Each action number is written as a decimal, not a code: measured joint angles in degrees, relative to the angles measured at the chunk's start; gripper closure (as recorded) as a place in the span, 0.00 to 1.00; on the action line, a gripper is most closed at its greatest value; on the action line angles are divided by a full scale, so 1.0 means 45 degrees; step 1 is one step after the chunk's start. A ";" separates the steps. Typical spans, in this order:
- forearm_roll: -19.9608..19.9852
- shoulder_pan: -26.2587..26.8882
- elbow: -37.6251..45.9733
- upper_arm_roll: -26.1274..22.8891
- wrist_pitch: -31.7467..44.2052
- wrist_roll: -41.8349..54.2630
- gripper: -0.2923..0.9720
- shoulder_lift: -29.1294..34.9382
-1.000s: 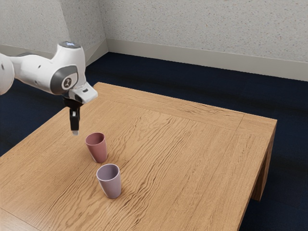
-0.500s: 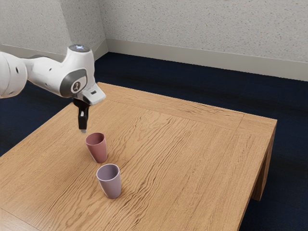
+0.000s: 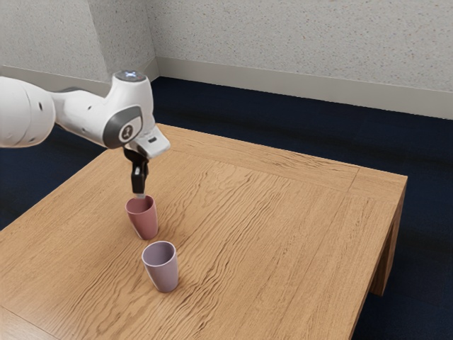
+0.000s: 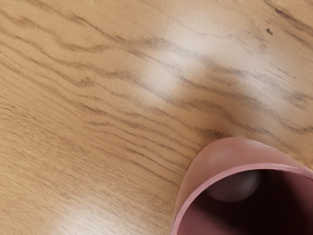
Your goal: Place the left cup onto the right cup
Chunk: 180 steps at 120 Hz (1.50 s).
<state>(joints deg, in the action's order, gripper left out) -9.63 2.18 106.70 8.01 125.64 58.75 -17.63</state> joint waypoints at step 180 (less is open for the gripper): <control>0.0212 -0.0245 0.0313 -0.0253 0.0049 -0.0222 0.85 0.0030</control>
<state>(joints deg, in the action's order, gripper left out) -8.68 1.07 108.11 6.87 125.86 57.75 -17.49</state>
